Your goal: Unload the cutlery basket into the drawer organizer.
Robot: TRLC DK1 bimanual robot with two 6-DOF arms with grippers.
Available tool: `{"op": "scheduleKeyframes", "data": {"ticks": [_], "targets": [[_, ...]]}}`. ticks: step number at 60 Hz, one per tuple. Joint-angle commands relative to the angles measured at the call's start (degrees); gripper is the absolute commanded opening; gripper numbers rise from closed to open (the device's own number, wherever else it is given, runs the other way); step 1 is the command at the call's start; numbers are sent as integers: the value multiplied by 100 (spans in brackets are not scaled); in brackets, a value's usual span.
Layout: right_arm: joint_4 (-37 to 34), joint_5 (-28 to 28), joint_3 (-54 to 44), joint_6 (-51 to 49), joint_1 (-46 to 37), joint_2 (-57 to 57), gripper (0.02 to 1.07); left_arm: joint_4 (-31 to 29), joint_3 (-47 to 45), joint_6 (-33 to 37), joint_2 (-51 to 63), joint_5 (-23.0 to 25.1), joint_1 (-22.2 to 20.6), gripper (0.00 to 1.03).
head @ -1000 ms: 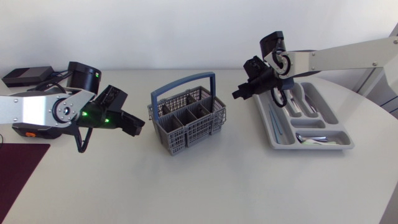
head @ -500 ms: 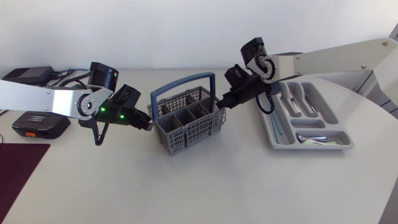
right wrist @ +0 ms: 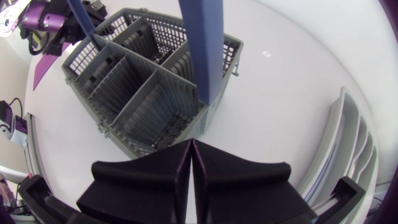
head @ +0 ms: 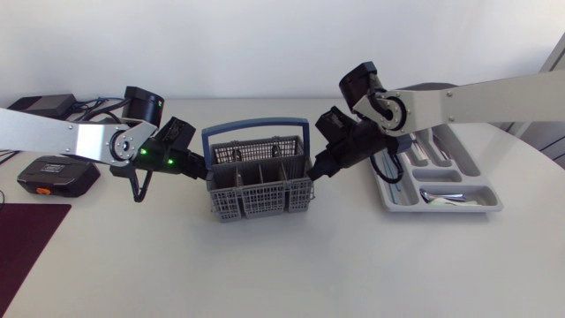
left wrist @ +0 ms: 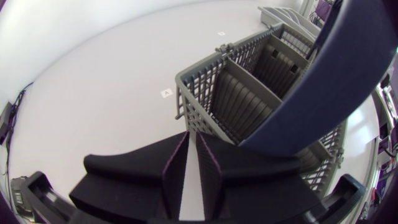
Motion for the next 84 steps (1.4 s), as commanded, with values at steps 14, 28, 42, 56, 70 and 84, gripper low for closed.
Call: {"op": "scheduleKeyframes", "data": {"ticks": [14, 28, 42, 56, 70, 84], "targets": [[52, -132, -1021, 127, 324, -987, 9, 54, 89, -96, 42, 265, -319, 14], [122, -62, -1091, 145, 306, -1057, 9, 1, -157, -96, -230, 265, -407, 14], [184, 0, -775, 145, 165, -829, 9, -17, -210, -96, -318, 265, -565, 14], [219, 61, -494, 136, 86, -539, 9, -43, 36, -105, -230, 257, -705, 14], [254, 140, -485, 136, 95, -451, 9, -43, 151, -122, -151, 248, -609, 15], [272, 237, -643, 145, 174, -539, 9, -34, 159, -114, -151, 239, -512, 15]]}}
